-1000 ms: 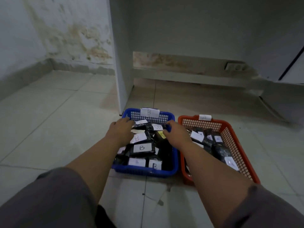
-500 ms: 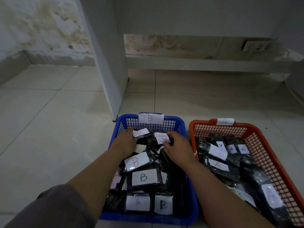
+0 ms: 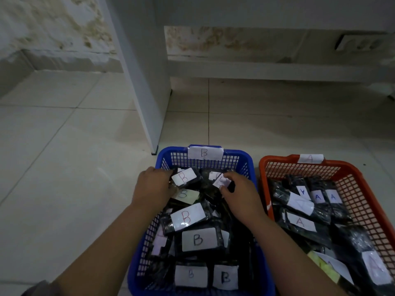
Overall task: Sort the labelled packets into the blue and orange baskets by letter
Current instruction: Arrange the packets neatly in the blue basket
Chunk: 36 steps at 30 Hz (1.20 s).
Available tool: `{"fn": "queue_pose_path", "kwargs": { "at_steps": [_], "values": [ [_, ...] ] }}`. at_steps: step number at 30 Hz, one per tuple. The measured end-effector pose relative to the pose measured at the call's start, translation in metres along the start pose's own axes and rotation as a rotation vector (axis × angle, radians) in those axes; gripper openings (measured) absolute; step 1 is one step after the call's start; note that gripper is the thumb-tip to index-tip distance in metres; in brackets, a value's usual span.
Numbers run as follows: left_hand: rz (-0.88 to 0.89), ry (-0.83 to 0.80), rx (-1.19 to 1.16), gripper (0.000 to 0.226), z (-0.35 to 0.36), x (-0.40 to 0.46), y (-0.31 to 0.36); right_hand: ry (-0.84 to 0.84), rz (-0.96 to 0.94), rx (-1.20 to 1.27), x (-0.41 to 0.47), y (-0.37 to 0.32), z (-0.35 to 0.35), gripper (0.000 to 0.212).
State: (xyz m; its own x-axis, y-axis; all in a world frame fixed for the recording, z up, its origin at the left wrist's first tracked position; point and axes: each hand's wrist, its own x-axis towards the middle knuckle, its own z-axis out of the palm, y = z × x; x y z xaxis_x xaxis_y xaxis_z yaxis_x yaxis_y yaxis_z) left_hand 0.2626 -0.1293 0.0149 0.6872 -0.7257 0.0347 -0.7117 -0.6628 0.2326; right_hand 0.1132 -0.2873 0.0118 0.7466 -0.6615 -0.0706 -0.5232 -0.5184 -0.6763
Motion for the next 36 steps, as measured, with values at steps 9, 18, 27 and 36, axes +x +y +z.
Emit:
{"fn": "queue_pose_path", "kwargs": {
  "at_steps": [9,18,27,36],
  "values": [
    [-0.204,0.229,-0.534,0.032,-0.002,-0.022,-0.018,-0.127,-0.147,-0.147,0.0,-0.031,0.033,0.032],
    [-0.263,0.191,-0.65,0.045,-0.006,0.0,-0.018,-0.177,-0.024,-0.067,0.014,-0.039,0.029,0.032],
    [-0.121,0.193,-0.667,0.046,0.016,0.0,-0.024,-0.517,-0.025,-0.285,0.022,-0.056,0.057,0.054],
    [-0.073,0.145,-0.6,0.043,0.013,0.011,-0.028,-0.497,0.076,0.062,0.011,-0.036,-0.008,0.039]
  ]
}}
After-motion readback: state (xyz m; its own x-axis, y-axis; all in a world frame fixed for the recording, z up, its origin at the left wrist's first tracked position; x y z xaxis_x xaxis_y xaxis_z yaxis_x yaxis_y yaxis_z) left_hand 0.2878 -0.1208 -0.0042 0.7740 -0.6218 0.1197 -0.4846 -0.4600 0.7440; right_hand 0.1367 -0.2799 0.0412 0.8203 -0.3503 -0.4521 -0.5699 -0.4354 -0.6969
